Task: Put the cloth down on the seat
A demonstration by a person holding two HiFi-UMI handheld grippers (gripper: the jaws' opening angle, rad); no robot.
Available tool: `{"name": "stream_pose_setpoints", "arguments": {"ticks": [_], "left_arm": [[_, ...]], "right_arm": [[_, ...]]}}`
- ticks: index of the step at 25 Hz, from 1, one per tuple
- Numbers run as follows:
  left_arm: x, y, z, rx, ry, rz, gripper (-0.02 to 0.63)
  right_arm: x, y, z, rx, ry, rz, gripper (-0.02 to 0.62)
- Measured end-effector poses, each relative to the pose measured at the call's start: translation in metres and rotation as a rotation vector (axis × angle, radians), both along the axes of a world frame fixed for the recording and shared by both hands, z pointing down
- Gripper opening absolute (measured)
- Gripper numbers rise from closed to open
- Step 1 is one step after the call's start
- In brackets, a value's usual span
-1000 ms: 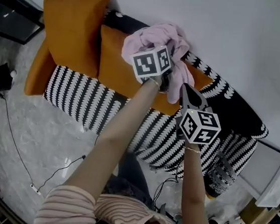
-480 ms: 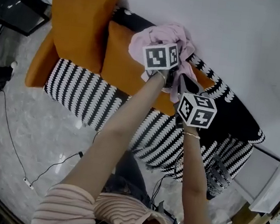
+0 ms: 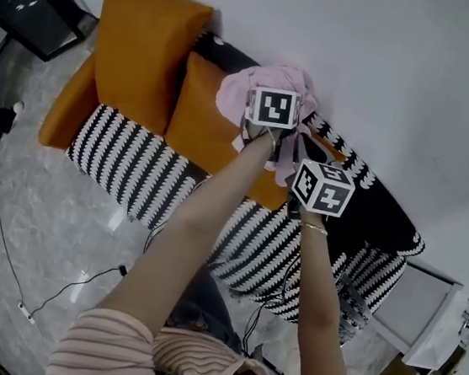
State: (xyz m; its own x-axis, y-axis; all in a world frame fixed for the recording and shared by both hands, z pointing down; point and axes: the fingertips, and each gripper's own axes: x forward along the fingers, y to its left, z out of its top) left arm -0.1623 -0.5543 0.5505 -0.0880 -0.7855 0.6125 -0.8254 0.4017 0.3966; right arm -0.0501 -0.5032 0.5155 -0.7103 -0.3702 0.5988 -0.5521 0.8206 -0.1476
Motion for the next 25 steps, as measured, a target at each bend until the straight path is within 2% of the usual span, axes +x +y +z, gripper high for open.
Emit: {"name": "stream_pose_setpoints", "arguments": {"ticks": [11, 17, 20, 22, 25], "left_arm": [[0.009, 0.031, -0.014, 0.051, 0.055, 0.023, 0.296], [0.003, 0.056, -0.028, 0.111, 0.012, 0.008, 0.295], [0.002, 0.064, -0.037, 0.163, 0.023, 0.014, 0.294], [0.002, 0.070, -0.044, 0.201, 0.028, 0.022, 0.282], [0.000, 0.079, -0.059, 0.249, 0.015, 0.022, 0.228]], "right_arm": [[-0.005, 0.008, -0.023, 0.058, 0.002, -0.005, 0.008], [-0.010, 0.017, -0.035, 0.064, -0.034, -0.003, 0.008], [-0.008, 0.019, -0.040, 0.080, -0.042, 0.002, 0.008], [-0.007, 0.022, -0.042, 0.089, -0.043, 0.009, 0.008], [-0.005, 0.026, -0.045, 0.095, -0.053, 0.021, 0.008]]}}
